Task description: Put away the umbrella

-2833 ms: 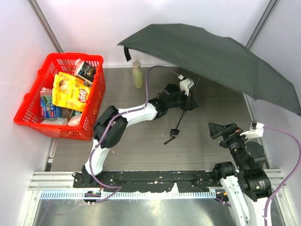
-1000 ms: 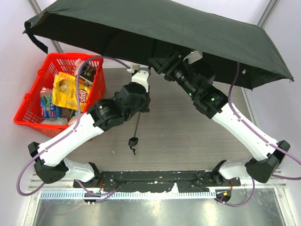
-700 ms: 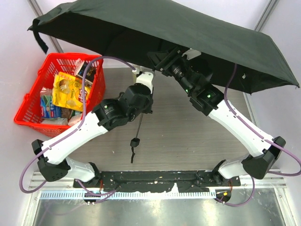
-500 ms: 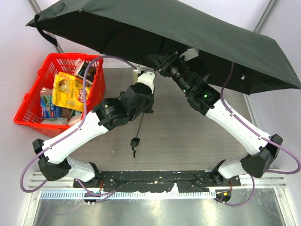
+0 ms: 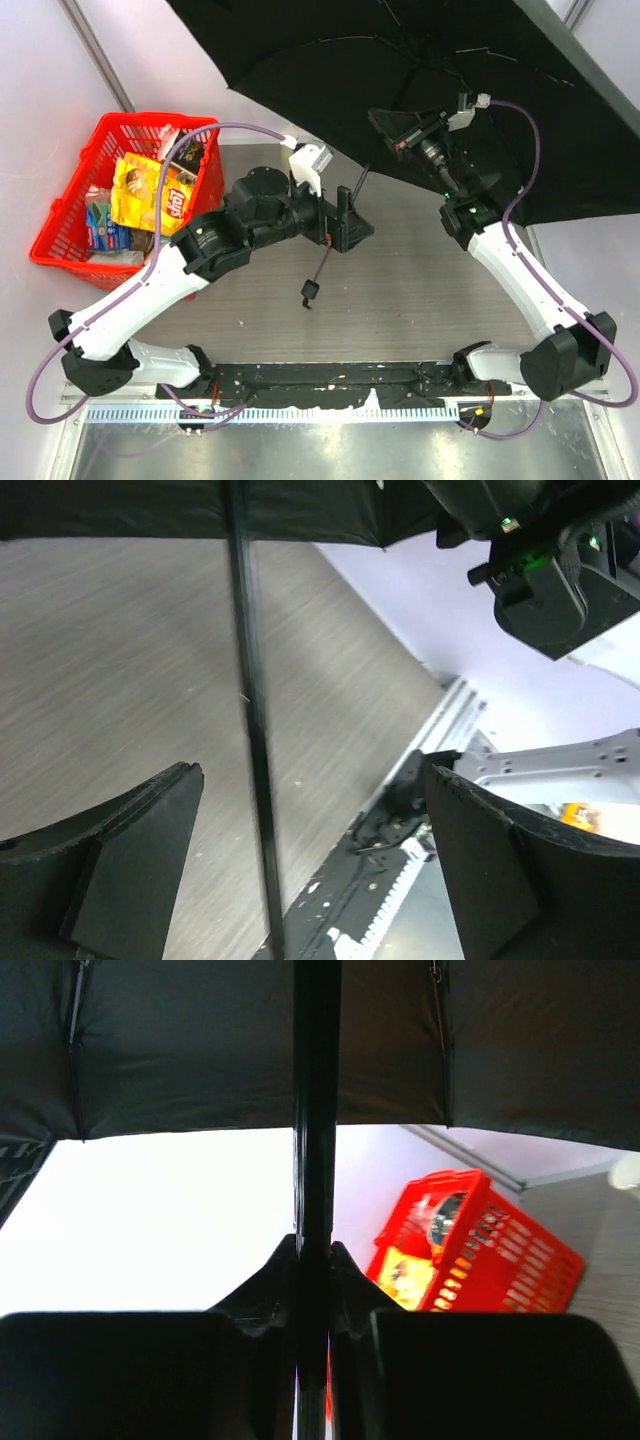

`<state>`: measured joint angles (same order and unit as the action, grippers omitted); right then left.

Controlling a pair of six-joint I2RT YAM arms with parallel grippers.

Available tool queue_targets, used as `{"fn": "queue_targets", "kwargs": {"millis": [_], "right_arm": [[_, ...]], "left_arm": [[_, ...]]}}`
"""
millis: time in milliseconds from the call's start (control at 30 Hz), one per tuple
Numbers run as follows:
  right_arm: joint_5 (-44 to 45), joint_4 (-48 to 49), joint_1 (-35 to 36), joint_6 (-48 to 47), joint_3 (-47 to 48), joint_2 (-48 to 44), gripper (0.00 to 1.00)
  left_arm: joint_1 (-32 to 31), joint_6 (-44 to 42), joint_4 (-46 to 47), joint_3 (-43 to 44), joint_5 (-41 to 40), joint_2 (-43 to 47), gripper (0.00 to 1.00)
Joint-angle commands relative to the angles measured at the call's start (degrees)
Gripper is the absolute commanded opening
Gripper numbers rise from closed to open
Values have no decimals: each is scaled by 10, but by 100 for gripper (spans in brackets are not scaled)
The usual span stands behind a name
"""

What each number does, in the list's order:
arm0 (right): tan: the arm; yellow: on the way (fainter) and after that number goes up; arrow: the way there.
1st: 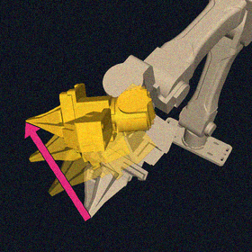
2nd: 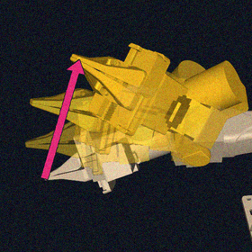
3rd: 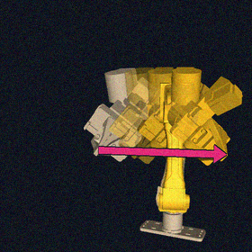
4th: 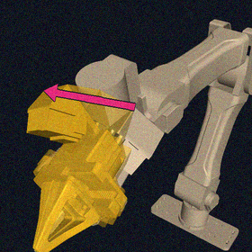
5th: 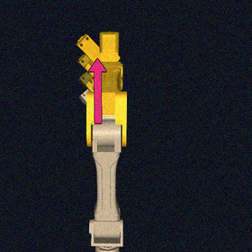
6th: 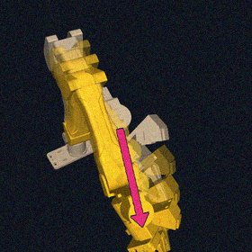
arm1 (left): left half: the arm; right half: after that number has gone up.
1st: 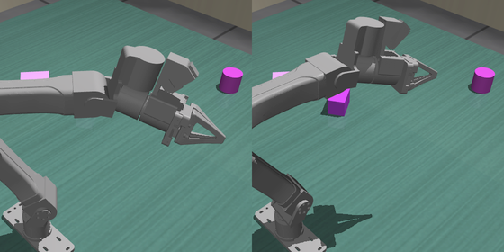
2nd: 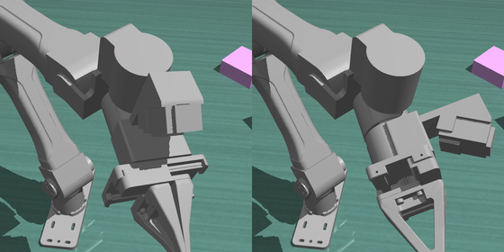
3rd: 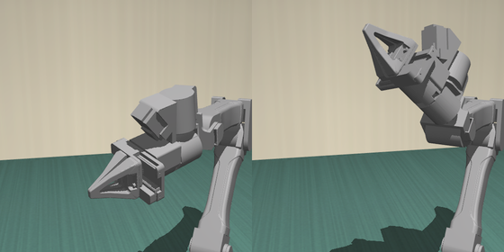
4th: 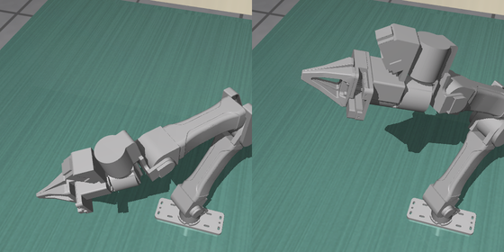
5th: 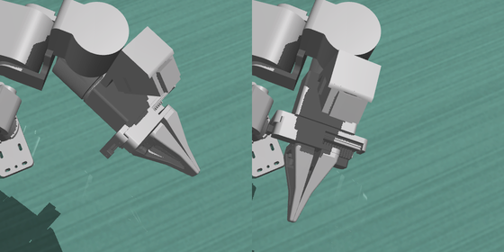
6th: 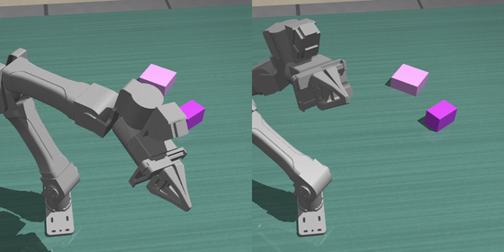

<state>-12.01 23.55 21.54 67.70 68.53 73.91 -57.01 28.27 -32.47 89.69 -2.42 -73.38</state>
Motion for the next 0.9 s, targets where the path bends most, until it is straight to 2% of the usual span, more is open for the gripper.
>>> {"fn": "queue_targets", "kwargs": {"millis": [0, 100, 200, 233, 300, 367, 400, 433, 467, 500, 533, 567, 633, 733, 867], "right_arm": [[-73, 92, 0, -3, 55, -77, 0], [-101, 106, -4, 11, 61, -75, 0], [-114, 122, -4, 28, 54, -81, 0], [-115, 122, -4, 28, 50, -85, 0], [-114, 107, -4, 17, 45, -100, 0], [-99, 60, -4, -16, 50, -114, 0], [-89, 26, -6, -41, 56, -119, 5], [-83, 12, -7, -52, 67, -122, 13], [-77, -14, -11, -60, 73, -117, 31], [-76, -24, -15, -59, 87, -113, 45], [-73, -24, -19, -48, 92, -102, 50], [-72, -18, -30, -40, 101, -98, 61], [-59, 22, -40, 12, 101, -82, 73], [-32, 84, -48, 49, 91, -57, 83], [11, 83, -64, 102, 93, -35, 86]], "left_arm": [[36, 77, 81, -22, 183, -28, 94], [38, 91, 89, -7, 217, -60, 77], [39, 96, 68, 30, 213, -83, 49], [38, 101, 76, 34, 215, -86, 29], [38, 110, 100, 30, 220, -87, 0], [38, 122, 129, 18, 220, -83, 0], [37, 130, 142, 10, 219, -79, 0], [36, 137, 155, 4, 218, -77, 0], [34, 145, 169, -1, 217, -74, 0], [32, 152, 176, -4, 215, -73, 0], [30, 155, 180, -3, 213, -73, 0], [27, 156, 183, -1, 211, -73, 0], [25, 162, 182, 0, 198, -73, 0], [25, 178, 189, -2, 195, -73, 0], [24, 195, 198, -1, 216, -79, 0]]}}
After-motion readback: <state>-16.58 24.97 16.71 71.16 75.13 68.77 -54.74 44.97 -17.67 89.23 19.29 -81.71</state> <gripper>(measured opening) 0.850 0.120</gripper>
